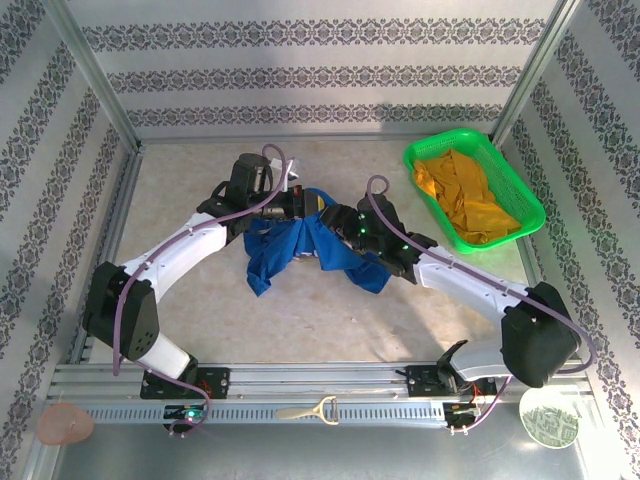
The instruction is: Fold the inside-out t-shirt
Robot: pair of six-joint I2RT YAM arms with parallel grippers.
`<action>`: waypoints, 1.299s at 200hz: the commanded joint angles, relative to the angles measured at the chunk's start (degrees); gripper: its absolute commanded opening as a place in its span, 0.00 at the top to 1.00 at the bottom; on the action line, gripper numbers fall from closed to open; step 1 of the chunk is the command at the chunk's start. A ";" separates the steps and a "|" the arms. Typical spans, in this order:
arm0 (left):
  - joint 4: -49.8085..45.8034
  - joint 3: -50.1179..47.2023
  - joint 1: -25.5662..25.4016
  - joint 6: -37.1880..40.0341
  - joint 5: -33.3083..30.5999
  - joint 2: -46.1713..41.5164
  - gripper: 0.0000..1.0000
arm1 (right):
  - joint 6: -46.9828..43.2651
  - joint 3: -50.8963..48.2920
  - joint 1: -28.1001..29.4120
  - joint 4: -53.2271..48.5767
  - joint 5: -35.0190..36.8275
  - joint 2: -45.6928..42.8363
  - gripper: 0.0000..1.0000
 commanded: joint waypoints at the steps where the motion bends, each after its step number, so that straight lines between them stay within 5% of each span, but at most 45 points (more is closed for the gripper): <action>1: -0.53 0.18 0.01 1.00 -0.27 0.21 1.00 | 1.32 -2.05 0.51 2.46 0.74 -4.58 0.38; 48: -0.69 0.96 0.03 1.27 -0.29 1.12 1.00 | -0.43 -3.57 2.01 0.79 4.10 -9.07 0.39; 94: -0.19 1.48 -0.02 0.68 -0.07 1.38 1.00 | -0.43 -0.72 2.25 3.66 2.36 -1.92 0.40; 110: 1.11 1.23 0.01 -0.65 0.19 1.38 1.00 | -0.93 -0.38 2.25 5.69 2.29 0.54 0.54; 129: 3.30 0.43 0.39 -3.77 -0.49 1.79 1.00 | -3.99 -0.73 2.35 5.58 3.36 0.30 1.00; 176: 16.47 -7.77 5.89 -22.24 -7.72 4.48 1.00 | -19.86 -13.62 9.56 5.33 7.26 -14.87 1.00; 217: 24.30 -9.58 6.91 -24.28 -6.15 9.37 1.00 | -16.59 -24.28 12.89 -1.42 6.73 -19.90 1.00; 237: 25.17 -9.06 7.04 -20.09 -2.54 10.53 1.00 | -16.59 -24.03 12.84 -6.68 7.60 -20.64 0.51; 260: 21.54 -8.32 7.00 -14.03 1.85 10.72 1.00 | -19.56 -20.49 9.66 -10.31 10.12 -22.76 0.37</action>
